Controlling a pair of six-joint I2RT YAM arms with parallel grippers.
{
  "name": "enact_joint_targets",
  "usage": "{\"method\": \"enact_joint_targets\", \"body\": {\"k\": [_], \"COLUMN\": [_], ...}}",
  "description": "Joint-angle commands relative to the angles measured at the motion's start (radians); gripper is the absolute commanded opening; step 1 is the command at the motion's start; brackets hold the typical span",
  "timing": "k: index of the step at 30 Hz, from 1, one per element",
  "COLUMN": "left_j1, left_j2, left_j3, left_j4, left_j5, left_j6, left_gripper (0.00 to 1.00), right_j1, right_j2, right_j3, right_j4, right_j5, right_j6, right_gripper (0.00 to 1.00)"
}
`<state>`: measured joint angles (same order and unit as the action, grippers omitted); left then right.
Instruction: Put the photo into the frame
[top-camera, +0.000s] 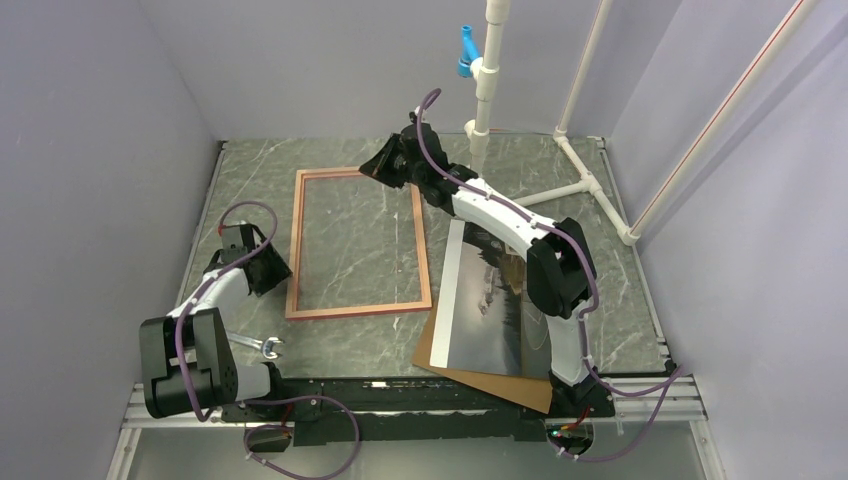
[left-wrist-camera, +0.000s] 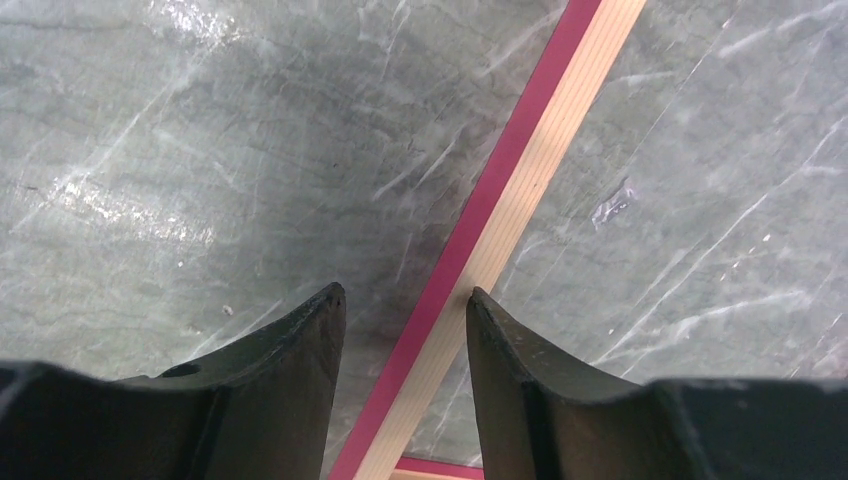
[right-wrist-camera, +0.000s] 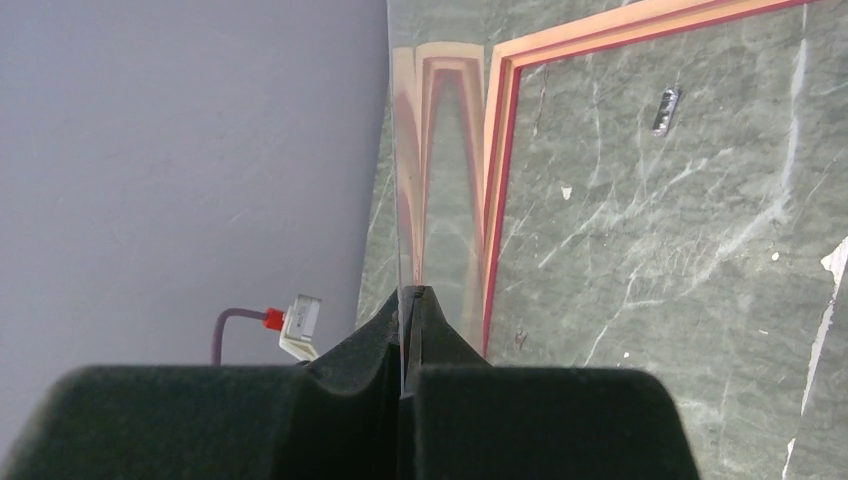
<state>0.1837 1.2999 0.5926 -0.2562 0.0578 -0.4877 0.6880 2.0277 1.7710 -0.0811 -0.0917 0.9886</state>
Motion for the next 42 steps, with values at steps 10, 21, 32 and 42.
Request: {"method": "enact_joint_targets", "body": {"k": [10,21,32,42], "left_j1": [0.009,0.009,0.010,0.011], "left_j2": [0.032,0.039,0.039,0.045], "left_j3": [-0.037,-0.034,-0.034,-0.033], "left_j4": [0.029,0.028,0.029,0.029], "left_j5": [-0.003,0.002,0.003,0.006], "left_j6": [0.003,0.004,0.003,0.005], "left_gripper": [0.51,0.51,0.50,0.50], "right_j1": [-0.020,-0.040,-0.043,-0.046], "right_j2": [0.003,0.016,0.097,0.058], "right_j3": [0.048,0.054,0.051,-0.031], "right_j4": [0.015,0.010,0.032,0.051], "right_j5": [-0.069,-0.124,-0.189,-0.178], "right_j6": [0.069,0.116,0.167,0.199], "right_gripper": [0.00,0.00,0.00,0.00]}}
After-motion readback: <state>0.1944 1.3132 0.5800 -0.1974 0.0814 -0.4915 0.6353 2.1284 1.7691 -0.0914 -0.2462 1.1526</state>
